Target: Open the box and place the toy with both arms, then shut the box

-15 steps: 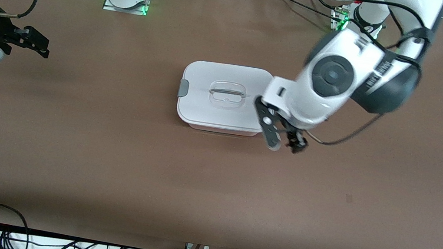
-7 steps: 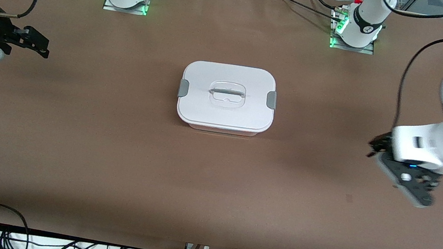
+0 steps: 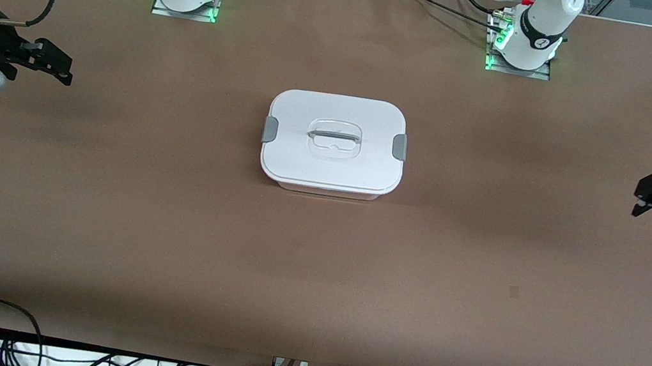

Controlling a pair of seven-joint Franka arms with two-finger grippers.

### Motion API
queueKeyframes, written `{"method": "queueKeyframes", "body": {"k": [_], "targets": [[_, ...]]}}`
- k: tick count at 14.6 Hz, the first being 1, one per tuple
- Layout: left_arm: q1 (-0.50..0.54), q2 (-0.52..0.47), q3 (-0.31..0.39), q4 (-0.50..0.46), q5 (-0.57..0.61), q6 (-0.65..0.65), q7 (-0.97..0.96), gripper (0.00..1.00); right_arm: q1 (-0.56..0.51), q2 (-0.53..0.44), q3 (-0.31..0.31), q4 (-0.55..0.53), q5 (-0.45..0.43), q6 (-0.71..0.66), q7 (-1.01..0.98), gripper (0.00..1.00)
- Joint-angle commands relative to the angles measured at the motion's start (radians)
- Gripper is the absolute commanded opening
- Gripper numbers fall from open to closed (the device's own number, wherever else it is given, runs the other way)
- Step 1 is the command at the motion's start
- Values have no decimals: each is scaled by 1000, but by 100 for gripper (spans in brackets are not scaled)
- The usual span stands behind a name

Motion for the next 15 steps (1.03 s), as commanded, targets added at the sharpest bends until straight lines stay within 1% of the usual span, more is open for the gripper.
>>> {"method": "queueKeyframes", "body": {"k": [1, 3, 4, 6, 10, 11, 15], "targets": [[16, -86, 17, -107, -65, -35, -182, 100, -12, 4, 4, 16, 17, -14, 8, 100], [16, -110, 20, -133, -76, -67, -285, 100, -12, 4, 4, 16, 17, -14, 8, 100], [17, -117, 21, -134, -67, -78, -297, 100, -12, 4, 4, 15, 17, -14, 8, 100], [14, -121, 21, -144, -42, -79, -279, 100, -12, 4, 4, 15, 17, -14, 8, 100], [14, -107, 19, -144, -53, -82, -279, 100, -12, 4, 4, 15, 17, -14, 8, 100], [20, -85, 19, -131, -54, -81, -278, 100, -12, 4, 4, 15, 17, -12, 8, 100], [20, -77, 19, -131, -48, -81, -281, 100, -12, 4, 4, 15, 17, -12, 8, 100]]}}
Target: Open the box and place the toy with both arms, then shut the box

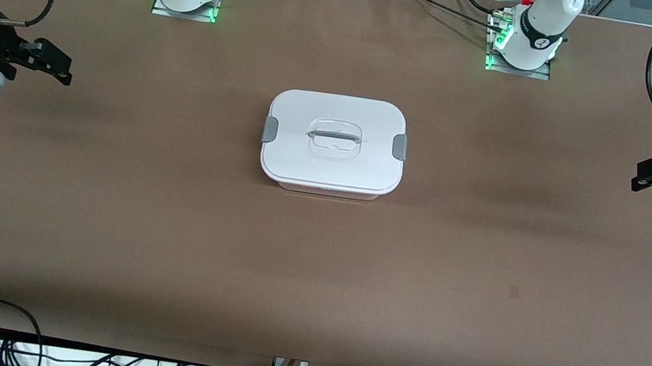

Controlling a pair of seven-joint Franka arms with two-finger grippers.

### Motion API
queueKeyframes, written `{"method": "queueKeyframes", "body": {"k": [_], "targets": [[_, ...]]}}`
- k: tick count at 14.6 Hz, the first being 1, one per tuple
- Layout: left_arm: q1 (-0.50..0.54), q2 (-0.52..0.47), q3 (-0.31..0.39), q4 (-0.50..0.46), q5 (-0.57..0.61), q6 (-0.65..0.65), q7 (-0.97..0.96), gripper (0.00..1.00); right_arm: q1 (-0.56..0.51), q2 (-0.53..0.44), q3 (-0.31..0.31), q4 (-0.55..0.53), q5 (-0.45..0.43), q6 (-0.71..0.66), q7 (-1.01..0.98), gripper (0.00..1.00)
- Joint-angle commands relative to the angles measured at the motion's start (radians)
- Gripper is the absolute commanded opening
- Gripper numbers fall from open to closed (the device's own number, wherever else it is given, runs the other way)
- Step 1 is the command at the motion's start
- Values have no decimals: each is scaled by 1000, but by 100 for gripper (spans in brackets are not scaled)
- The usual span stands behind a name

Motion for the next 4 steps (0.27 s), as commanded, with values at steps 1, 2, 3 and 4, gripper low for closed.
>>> {"method": "queueKeyframes", "body": {"k": [1, 2, 3, 4], "targets": [[0, -2, 1, 0, 4, -2, -9, 100, -12, 4, 5, 15, 17, -12, 8, 100], [-1, 0, 1, 1, 4, -2, -9, 100, -12, 4, 5, 15, 17, -12, 8, 100], [-1, 0, -1, 1, 7, -2, -10, 100, -12, 4, 5, 15, 17, -12, 8, 100], [-4, 0, -1, 1, 7, -2, -19, 100, -12, 4, 5, 15, 17, -12, 8, 100]]}}
